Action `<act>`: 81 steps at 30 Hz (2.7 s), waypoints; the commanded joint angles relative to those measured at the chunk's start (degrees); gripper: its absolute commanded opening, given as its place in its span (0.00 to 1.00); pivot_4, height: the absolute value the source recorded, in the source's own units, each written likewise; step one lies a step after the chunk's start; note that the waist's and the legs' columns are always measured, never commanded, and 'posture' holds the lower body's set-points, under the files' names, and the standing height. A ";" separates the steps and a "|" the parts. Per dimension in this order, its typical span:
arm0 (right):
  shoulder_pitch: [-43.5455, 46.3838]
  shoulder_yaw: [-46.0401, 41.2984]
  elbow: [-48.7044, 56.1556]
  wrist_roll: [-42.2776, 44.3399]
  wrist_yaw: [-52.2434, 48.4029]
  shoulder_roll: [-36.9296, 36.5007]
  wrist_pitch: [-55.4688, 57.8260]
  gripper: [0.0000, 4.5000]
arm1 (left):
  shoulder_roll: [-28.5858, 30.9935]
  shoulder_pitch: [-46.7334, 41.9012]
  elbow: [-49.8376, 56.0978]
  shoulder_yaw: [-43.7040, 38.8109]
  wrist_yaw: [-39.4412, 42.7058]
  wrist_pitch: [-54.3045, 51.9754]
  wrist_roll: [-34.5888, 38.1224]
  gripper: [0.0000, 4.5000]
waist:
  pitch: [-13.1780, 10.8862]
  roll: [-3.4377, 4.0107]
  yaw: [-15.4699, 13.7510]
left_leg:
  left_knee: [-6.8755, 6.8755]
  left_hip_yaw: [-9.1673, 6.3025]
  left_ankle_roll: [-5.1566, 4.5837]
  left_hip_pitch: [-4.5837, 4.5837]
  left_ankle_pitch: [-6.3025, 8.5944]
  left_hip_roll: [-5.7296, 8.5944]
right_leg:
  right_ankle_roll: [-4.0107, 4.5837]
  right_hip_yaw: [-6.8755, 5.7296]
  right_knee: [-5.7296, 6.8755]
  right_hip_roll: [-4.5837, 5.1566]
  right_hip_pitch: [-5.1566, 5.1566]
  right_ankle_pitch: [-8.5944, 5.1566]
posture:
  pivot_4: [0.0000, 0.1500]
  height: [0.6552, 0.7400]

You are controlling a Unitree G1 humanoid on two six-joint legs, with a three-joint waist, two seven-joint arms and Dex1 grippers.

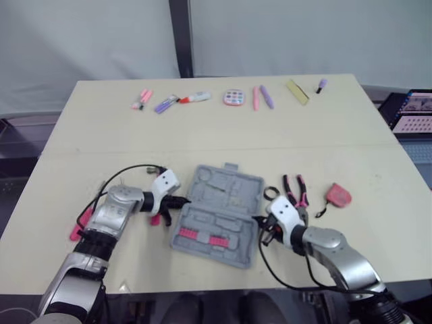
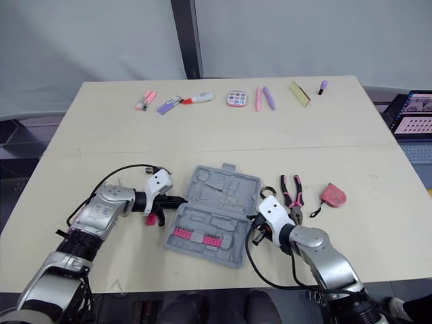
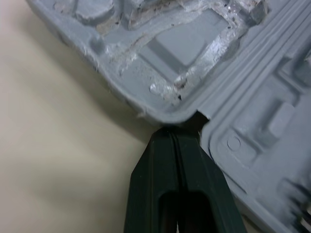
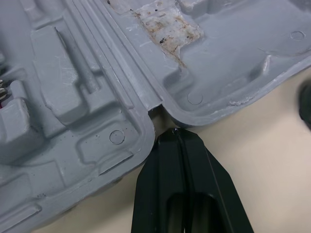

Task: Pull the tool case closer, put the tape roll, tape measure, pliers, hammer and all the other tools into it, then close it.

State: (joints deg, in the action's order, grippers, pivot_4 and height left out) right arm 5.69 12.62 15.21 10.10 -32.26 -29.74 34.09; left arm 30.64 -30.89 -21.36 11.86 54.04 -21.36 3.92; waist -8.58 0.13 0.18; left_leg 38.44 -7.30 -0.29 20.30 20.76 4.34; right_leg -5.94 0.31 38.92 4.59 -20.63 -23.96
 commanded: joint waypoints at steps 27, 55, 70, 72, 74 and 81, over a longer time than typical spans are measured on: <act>-3.08 2.07 7.84 2.12 -14.79 -7.96 -1.26 0.01 | 4.46 17.50 31.42 2.07 3.32 -20.04 4.60 0.00 | 0.01 -0.01 -0.02 | -0.20 0.00 -0.01 -0.01 0.01 -0.04 | 0.00 0.05 -0.21 -0.01 0.10 0.00 | 1.00 1.00; -5.53 2.34 10.88 1.78 -16.06 -9.92 0.72 0.01 | 6.76 24.79 41.43 1.41 0.33 -26.43 7.86 0.00 | 0.01 -0.01 -0.11 | -0.24 0.03 -0.01 0.00 0.00 -0.07 | 0.00 0.05 -0.39 -0.02 0.15 0.00 | 1.00 1.00; -5.71 2.39 11.59 2.00 -16.33 -10.14 1.63 0.01 | 7.08 26.74 41.62 1.10 -1.33 -25.89 8.49 0.00 | 0.01 -0.01 -0.12 | -0.25 0.03 -0.01 0.00 0.01 -0.08 | 0.00 0.06 -0.44 -0.02 0.16 0.00 | 1.00 1.00; -5.77 2.39 11.69 2.03 -16.32 -10.14 1.71 0.01 | 7.13 26.89 41.88 1.24 -1.58 -26.07 8.71 0.00 | 0.01 0.00 -0.12 | -0.25 0.03 -0.01 0.00 0.01 -0.08 | 0.00 0.05 -0.49 -0.02 0.16 0.00 | 1.00 1.00; -5.80 2.51 11.76 1.98 -16.23 -10.10 1.78 0.01 | 7.21 26.99 41.93 1.31 -1.67 -26.08 8.82 0.00 | 0.01 0.00 -0.11 | -0.25 0.03 -0.01 0.00 0.00 -0.08 | 0.00 0.05 -0.50 -0.02 0.16 0.00 | 1.00 1.00; -5.90 2.54 11.79 1.90 -16.11 -10.08 1.76 0.01 | 7.33 27.21 41.73 1.33 -2.04 -25.96 8.84 0.00 | 0.01 0.00 -0.12 | -0.25 0.03 -0.01 0.00 0.00 -0.08 | 0.00 0.05 -0.58 -0.02 0.16 0.00 | 1.00 1.00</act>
State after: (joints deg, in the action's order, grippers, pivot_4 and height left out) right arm -0.25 14.03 23.27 10.32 -46.86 -40.16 36.37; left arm 38.07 -4.60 18.95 11.29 51.43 -47.43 11.08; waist -8.57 0.12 0.07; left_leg 38.18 -7.27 -0.30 20.30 20.76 4.26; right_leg -5.94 0.35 38.34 4.57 -20.47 -23.97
